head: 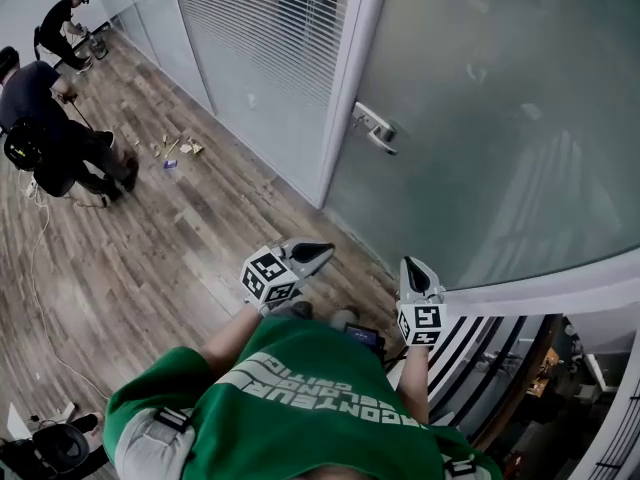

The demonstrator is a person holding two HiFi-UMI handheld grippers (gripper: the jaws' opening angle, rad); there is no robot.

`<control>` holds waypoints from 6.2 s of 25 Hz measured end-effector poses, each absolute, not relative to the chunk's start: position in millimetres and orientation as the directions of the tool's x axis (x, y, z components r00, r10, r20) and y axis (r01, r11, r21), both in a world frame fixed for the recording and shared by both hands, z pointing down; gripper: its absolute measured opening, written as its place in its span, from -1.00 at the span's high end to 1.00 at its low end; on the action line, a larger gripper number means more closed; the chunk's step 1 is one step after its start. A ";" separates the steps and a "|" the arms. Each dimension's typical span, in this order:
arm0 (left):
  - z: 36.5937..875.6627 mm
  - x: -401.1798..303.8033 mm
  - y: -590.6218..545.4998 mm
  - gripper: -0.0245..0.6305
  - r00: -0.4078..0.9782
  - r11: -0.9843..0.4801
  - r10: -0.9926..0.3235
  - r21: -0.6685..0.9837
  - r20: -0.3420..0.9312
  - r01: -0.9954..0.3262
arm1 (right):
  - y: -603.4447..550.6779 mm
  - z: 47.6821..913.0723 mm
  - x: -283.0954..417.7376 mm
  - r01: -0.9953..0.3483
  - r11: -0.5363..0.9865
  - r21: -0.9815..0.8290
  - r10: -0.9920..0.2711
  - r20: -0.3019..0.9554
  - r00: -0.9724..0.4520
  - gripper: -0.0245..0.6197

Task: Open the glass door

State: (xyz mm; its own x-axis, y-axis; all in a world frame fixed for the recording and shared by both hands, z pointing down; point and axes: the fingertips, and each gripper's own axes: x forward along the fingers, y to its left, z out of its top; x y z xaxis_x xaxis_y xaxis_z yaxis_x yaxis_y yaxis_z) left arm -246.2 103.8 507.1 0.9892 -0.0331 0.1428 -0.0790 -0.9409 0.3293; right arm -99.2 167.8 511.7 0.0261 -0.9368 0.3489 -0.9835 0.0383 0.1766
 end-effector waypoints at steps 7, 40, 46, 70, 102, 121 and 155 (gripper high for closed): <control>510.6 -249.4 75.4 0.88 0.981 -0.928 -0.124 0.334 0.150 -0.168 | 115.5 513.9 -73.6 -0.982 0.083 0.169 -0.941 0.339 -0.021 0.95; 494.0 -214.3 -65.0 0.88 0.851 -0.785 -0.499 0.330 0.165 -0.524 | -190.4 622.9 2.6 -0.679 0.631 0.375 -0.562 0.824 -0.067 0.60; 497.1 -211.3 -74.7 0.88 0.836 -0.766 -0.521 0.338 0.174 -0.547 | -189.6 656.2 24.3 -0.718 0.636 0.284 -0.382 0.924 0.027 0.60; 510.9 -214.6 -112.4 0.88 0.783 -0.709 -0.587 0.337 0.205 -0.620 | -198.7 715.9 1.6 -0.737 0.676 0.000 -0.035 0.999 -0.032 0.95; 506.4 -194.4 -147.4 0.88 0.776 -0.691 -0.594 0.360 0.210 -0.627 | -239.1 718.1 -24.0 -0.732 0.674 0.100 -0.509 0.781 -0.362 0.95; 514.3 -150.5 -155.0 0.88 0.793 -0.715 -0.571 0.346 0.212 -0.607 | -255.0 726.8 -6.8 -0.726 0.685 0.061 -0.486 0.781 -0.393 0.95; 535.7 -15.8 -145.0 0.88 0.902 -0.817 -0.388 0.382 0.189 -0.431 | -322.1 745.2 90.9 -0.830 0.554 0.067 -0.540 0.788 -0.297 0.95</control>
